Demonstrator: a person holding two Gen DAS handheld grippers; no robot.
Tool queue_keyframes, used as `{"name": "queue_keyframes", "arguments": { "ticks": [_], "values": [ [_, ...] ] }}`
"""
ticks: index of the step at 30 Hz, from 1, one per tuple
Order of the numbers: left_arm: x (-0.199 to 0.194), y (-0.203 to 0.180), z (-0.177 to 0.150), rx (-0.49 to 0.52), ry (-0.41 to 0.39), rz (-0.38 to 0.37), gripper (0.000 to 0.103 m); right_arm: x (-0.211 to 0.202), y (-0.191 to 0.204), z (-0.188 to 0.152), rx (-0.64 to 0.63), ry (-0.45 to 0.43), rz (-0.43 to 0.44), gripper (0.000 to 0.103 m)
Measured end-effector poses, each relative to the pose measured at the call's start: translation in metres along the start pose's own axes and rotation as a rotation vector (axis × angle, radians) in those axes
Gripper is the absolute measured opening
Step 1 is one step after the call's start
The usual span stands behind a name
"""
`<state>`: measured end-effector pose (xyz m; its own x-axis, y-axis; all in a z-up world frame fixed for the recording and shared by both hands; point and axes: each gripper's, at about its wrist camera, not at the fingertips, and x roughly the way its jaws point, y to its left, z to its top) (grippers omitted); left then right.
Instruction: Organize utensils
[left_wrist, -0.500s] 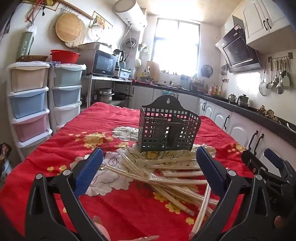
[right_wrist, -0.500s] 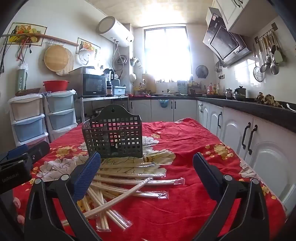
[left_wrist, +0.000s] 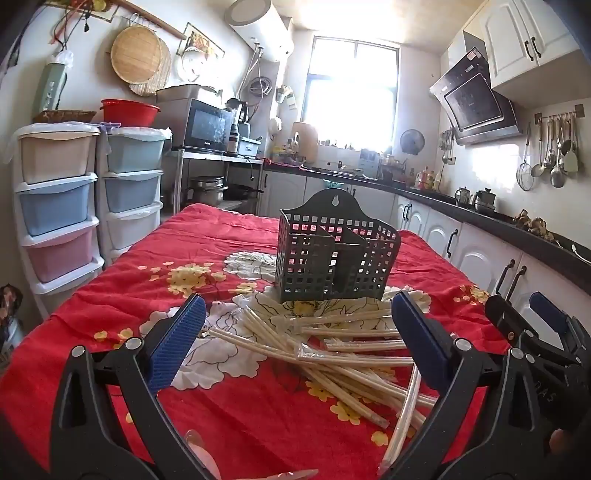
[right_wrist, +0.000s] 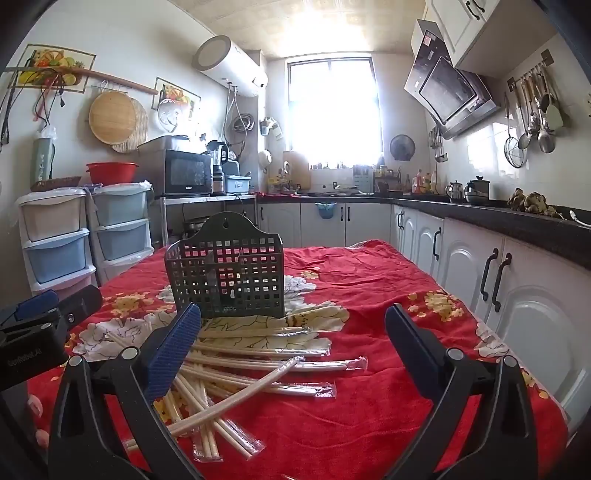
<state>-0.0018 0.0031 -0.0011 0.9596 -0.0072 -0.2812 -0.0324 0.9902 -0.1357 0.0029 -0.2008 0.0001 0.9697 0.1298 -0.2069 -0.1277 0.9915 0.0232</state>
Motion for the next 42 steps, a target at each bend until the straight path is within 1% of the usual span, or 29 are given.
{"name": "queue_keyframes", "arguments": {
  "ticks": [42],
  "values": [
    [0.0007, -0.0011, -0.0008, -0.002, 0.006, 0.001, 0.093, -0.0002, 0.007, -0.0031, -0.004, -0.008, 0.002, 0.097]
  ]
}}
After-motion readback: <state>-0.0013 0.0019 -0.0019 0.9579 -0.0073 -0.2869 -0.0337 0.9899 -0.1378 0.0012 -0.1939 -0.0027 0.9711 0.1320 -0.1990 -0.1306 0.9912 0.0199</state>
